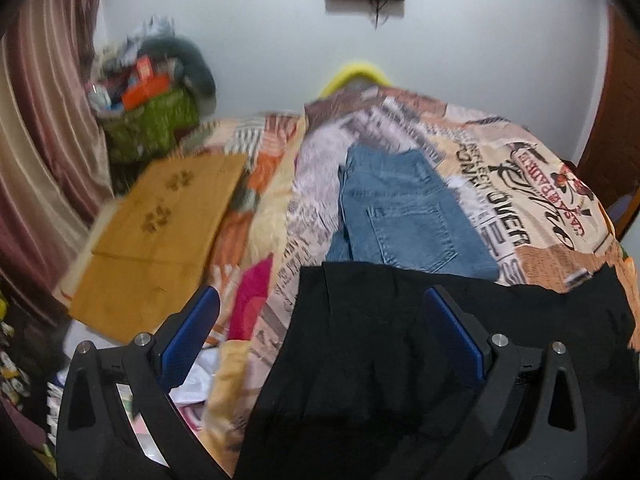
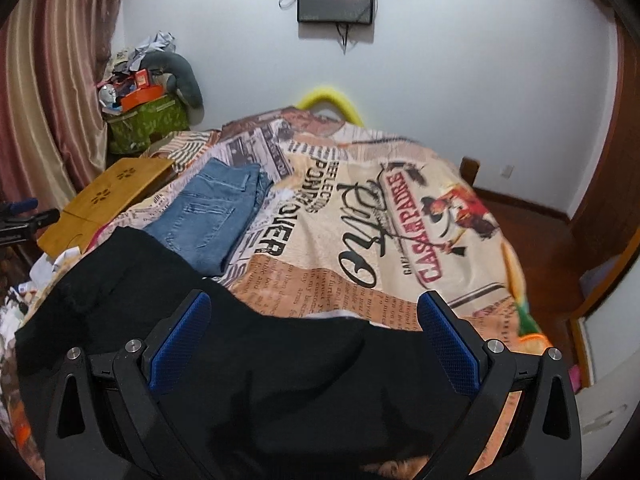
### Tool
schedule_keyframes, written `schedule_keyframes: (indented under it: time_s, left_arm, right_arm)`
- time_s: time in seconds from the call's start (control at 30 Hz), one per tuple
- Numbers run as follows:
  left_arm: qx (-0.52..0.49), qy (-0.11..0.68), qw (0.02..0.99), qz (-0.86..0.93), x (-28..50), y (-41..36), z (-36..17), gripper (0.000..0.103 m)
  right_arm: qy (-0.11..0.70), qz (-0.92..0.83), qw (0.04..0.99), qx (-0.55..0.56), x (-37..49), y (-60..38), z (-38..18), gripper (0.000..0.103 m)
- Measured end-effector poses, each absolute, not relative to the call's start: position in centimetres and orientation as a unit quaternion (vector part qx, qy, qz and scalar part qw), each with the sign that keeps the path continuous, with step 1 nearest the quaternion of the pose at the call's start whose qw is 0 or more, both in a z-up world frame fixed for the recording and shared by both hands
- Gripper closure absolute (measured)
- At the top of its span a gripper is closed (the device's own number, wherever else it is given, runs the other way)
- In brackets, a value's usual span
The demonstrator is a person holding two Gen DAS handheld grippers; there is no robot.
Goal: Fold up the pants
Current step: 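Lower both tools and grasp the black trousers' waistband edge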
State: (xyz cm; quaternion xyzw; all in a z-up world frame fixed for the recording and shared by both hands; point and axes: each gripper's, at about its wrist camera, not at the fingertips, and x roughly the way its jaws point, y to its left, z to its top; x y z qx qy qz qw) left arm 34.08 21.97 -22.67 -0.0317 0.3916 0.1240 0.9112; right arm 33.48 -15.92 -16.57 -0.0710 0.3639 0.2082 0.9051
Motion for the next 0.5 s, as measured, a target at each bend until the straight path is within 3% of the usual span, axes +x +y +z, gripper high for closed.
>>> schedule_keyframes:
  time_s: [0.1, 0.17, 0.37, 0.5]
  left_arm:
    - [-0.058, 0.427, 0.896, 0.106, 36.8, 23.1, -25.3, 0.009]
    - [-0.074, 0.454, 0.884, 0.083, 38.4, 23.5, -27.0, 0.027]
    - [-0.067, 0.498, 0.861, 0.081, 41.8, 23.2, -31.4, 0.03]
    - [-0.075, 0.518, 0.848, 0.083, 43.1, 23.7, -33.1, 0.036]
  right_arm:
    - [0.392, 0.228, 0.889, -0.068, 35.6, -15.5, -18.3, 0.001]
    - [0.415, 0.238, 0.875, -0.069, 36.7, -15.2, -19.6, 0.011]
    - [0.47, 0.265, 0.839, -0.072, 39.5, -14.2, -23.3, 0.025]
    - [0.483, 0.298, 0.818, -0.092, 39.9, -12.7, -24.5, 0.025]
